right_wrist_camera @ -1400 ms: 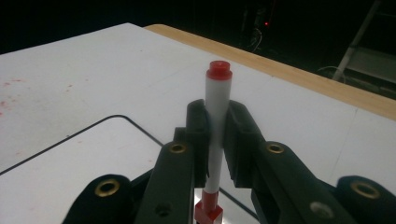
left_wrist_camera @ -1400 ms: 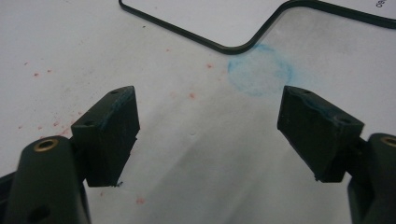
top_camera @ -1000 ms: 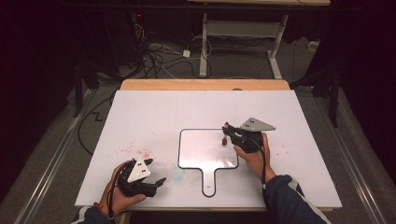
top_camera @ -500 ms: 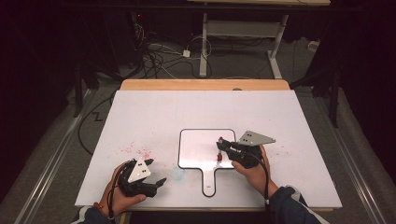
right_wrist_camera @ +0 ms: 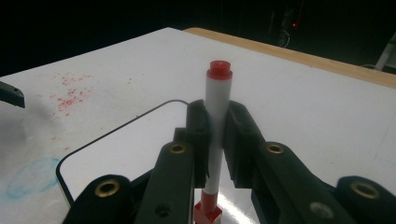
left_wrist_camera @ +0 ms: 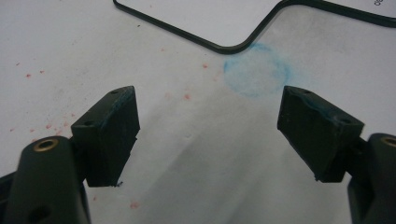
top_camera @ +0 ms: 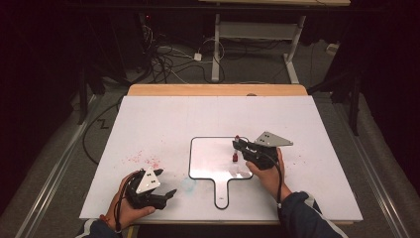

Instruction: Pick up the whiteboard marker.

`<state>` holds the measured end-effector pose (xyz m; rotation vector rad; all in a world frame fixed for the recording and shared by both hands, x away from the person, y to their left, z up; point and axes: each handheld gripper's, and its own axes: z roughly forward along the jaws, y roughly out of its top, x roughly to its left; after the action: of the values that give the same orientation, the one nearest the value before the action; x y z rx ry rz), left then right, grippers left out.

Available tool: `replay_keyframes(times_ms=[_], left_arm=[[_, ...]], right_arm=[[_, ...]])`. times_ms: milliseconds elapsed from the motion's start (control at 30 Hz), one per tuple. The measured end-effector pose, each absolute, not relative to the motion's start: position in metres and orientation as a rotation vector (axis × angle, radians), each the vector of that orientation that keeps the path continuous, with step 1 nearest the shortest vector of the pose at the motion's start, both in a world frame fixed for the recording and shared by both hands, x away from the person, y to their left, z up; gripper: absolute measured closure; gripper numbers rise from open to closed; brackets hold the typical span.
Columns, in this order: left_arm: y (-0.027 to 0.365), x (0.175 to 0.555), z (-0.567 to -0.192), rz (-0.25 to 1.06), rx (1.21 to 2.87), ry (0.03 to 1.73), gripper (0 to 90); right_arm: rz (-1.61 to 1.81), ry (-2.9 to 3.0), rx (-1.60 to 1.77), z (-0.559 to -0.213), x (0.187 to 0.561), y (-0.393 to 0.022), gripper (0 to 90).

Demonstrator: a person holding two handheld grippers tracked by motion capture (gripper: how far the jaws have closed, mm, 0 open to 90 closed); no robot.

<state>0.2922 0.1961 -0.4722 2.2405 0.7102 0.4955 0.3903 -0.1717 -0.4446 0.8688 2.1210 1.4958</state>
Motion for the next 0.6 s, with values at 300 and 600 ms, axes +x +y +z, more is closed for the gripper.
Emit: replay_keyframes(times_ms=[300, 600], left_arm=[[0.196, 0.291, -0.472, 0.495, 2.248, 0.706, 20.1], [0.194, 0.292, -0.472, 0.496, 2.251, 0.702, 20.1]], right_arm=[[1.503, 2.229, 0.772, -0.441, 0.360, -0.157, 82.0], [1.399, 2.221, 0.716, -0.437, 0.352, -0.162, 82.0]])
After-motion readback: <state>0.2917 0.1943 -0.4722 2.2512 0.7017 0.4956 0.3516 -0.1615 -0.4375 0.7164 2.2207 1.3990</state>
